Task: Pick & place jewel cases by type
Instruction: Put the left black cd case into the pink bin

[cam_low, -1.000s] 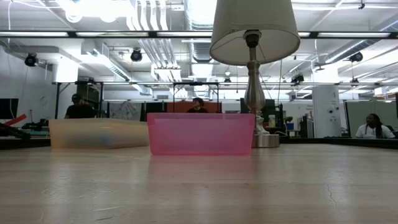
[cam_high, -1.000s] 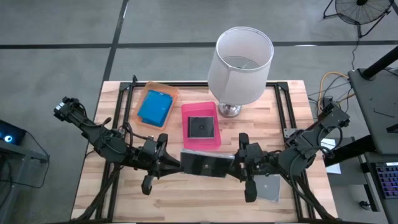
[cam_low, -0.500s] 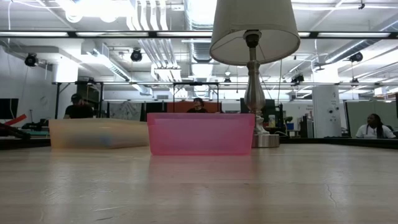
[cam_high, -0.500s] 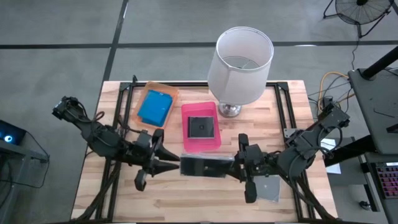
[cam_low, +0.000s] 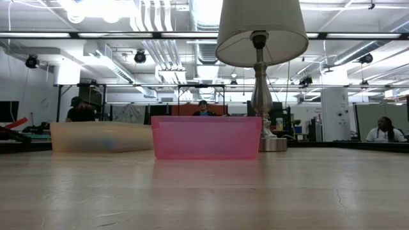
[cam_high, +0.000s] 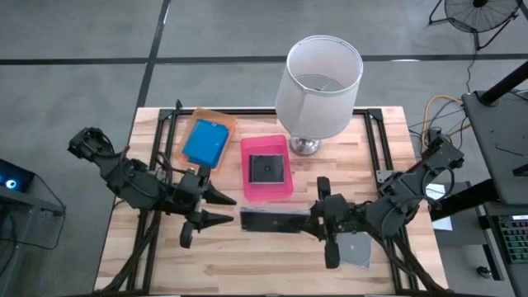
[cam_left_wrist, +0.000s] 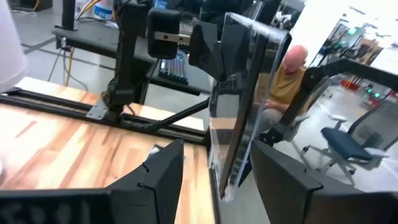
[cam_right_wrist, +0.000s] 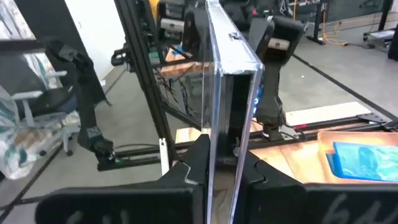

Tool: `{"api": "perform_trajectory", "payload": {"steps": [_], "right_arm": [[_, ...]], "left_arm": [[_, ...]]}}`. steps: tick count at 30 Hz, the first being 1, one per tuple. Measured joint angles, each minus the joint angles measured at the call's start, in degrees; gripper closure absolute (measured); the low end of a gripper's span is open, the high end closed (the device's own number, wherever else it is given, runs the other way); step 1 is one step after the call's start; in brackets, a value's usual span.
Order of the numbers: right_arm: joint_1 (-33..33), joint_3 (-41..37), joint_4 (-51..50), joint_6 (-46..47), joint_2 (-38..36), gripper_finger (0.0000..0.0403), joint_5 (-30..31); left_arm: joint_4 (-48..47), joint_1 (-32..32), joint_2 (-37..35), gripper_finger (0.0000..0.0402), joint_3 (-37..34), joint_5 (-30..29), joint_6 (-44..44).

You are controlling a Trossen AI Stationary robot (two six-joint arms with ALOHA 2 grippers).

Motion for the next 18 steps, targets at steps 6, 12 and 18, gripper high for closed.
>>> {"api": "perform_trajectory", "payload": {"steps": [6, 12, 18], "right_arm": [[0.00, 0.00, -1.27, -1.49, 0.00, 0.0386, 0.04], [0.03, 0.00, -1.78, -13.54, 0.29, 0.0389, 0.15], [0.92, 0.05, -1.82, -40.30, 1.16, 0.0389, 4.38]], "left_arm": [[-10.80, 0.00, -1.62, 0.0234, 4.20, -0.76, -1.30], [-16.87, 0.00, -2.57, 0.0234, 4.32, -6.62, -4.14], [-19.12, 0.00, -2.57, 0.0234, 3.87, -8.33, -4.42]]}}
